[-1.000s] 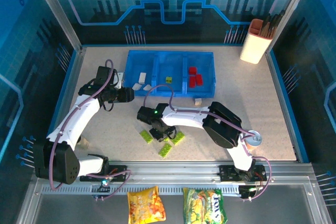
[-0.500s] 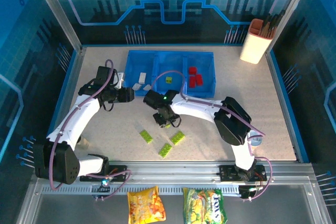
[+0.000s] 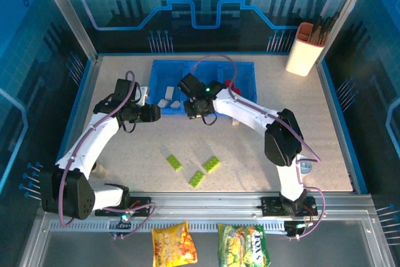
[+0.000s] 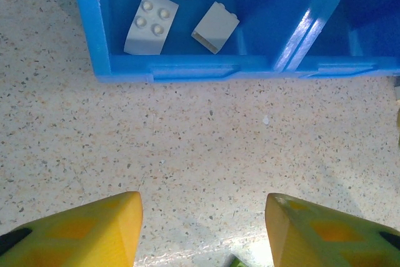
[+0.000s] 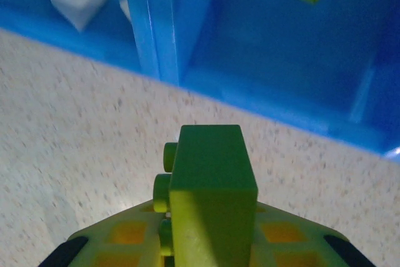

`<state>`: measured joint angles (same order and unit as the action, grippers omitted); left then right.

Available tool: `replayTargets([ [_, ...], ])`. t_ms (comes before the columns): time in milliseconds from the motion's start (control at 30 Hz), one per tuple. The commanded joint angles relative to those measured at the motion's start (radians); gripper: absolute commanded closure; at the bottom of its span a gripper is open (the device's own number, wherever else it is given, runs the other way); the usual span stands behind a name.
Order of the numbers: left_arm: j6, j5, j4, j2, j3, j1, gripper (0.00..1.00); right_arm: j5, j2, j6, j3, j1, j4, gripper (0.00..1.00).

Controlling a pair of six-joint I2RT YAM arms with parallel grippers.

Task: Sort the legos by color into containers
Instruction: Place the lego in the container.

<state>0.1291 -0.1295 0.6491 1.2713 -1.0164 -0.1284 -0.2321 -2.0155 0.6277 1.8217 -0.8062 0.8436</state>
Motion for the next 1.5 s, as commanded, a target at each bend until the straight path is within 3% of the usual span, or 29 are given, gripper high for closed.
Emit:
replayTargets([
  [0, 0.001, -0.036, 0.005, 0.015, -0.014, -0.004, 0.45, -0.018, -0.071, -0.011, 0.081, 0.036, 0.004, 0.76],
  [400, 0.007, -0.063, 0.001, 0.056, -0.022, -0.003, 0.45, -0.024, -0.239, -0.021, 0.257, 0.13, 0.028, 0.76],
  [667, 0.007, -0.063, 0.002, 0.075, -0.028, -0.004, 0.45, -0.108, -0.347, 0.029, 0.339, 0.155, 0.093, 0.76],
  [933, 0.008, -0.062, 0.007, 0.082, -0.031, -0.003, 0.45, -0.178, -0.378, 0.073, 0.33, 0.172, 0.122, 0.75],
  [1467, 0.008, -0.061, 0.013, 0.079, -0.033, -0.003, 0.45, -0.151, -0.366, 0.073, 0.265, 0.19, 0.049, 0.67],
])
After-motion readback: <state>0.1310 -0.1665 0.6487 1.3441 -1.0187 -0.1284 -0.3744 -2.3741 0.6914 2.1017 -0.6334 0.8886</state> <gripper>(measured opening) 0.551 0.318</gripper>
